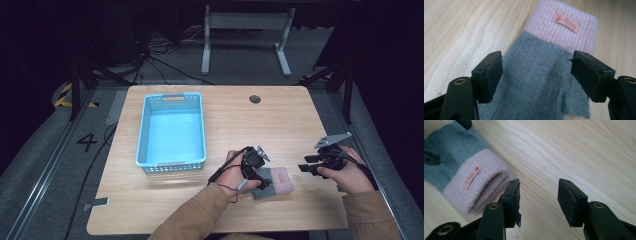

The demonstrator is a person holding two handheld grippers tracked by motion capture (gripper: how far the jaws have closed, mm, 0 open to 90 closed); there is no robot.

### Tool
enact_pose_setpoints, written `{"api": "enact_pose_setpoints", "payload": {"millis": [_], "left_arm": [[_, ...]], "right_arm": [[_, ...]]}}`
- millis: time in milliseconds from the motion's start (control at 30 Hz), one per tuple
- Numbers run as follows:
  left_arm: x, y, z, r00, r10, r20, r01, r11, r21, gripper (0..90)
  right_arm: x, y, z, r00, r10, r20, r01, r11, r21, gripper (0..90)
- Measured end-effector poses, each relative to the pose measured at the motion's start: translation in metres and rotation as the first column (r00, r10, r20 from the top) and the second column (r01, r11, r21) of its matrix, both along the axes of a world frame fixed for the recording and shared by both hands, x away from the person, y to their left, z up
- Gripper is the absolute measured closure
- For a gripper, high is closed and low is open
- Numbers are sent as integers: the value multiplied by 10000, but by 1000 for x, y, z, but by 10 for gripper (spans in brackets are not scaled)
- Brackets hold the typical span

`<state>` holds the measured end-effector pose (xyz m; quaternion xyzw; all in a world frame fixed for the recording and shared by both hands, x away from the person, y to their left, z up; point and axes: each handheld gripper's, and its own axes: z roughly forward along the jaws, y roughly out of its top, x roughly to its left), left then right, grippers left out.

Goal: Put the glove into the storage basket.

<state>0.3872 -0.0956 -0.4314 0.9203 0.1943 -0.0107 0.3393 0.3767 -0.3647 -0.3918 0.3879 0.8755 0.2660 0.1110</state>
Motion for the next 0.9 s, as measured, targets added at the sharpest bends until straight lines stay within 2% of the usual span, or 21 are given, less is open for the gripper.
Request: {"api": "enact_pose_setpoints", "payload": {"millis": [200, 267, 600, 900], "left_arm": [[0, -4, -6, 10000, 32, 61, -32, 10000, 42, 235], [0, -4, -8, 9999, -24, 149, 20, 9997, 236, 224], [-2, -9, -17, 9987, -153, 479, 131, 9989, 456, 169], [-4, -10, -18, 9967, -234, 776, 182, 9976, 671, 183]], "right_arm": [[0, 2, -1, 9999, 68, -76, -68, 10000, -4, 529], [0, 1, -1, 10000, 33, -88, -33, 10000, -11, 529], [0, 2, -2, 9999, 58, -86, -58, 10000, 66, 527], [1, 2, -4, 9998, 25, -178, -22, 9999, 147, 525]]}}
